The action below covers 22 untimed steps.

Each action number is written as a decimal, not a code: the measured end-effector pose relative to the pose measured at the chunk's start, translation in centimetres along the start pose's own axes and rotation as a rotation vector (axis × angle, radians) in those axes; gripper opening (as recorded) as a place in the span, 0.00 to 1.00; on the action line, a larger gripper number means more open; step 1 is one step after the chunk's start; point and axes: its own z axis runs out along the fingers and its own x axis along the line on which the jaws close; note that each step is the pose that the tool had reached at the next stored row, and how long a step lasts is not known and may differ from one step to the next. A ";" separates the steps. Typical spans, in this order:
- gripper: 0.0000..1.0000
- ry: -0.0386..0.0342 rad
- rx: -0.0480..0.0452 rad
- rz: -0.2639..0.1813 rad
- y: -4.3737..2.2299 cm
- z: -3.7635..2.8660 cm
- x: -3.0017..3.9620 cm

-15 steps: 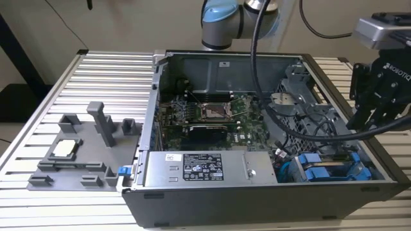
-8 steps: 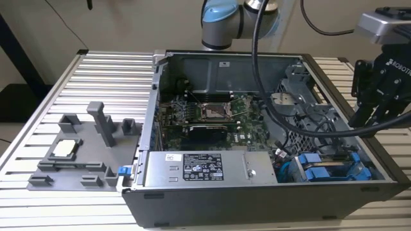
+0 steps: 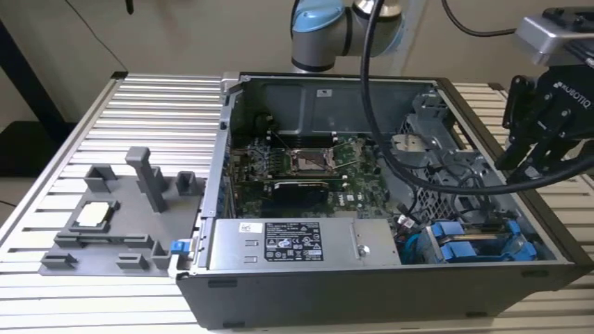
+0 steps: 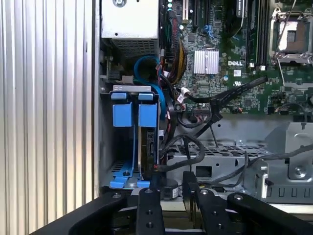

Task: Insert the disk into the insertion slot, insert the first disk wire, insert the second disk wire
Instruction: 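Insert the first disk wire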

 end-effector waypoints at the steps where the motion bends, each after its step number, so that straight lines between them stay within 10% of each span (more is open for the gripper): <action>1: 0.33 -0.0148 0.0002 0.000 0.00 0.00 0.00; 22: 0.33 -0.0201 0.0004 0.001 1.25 0.65 -0.63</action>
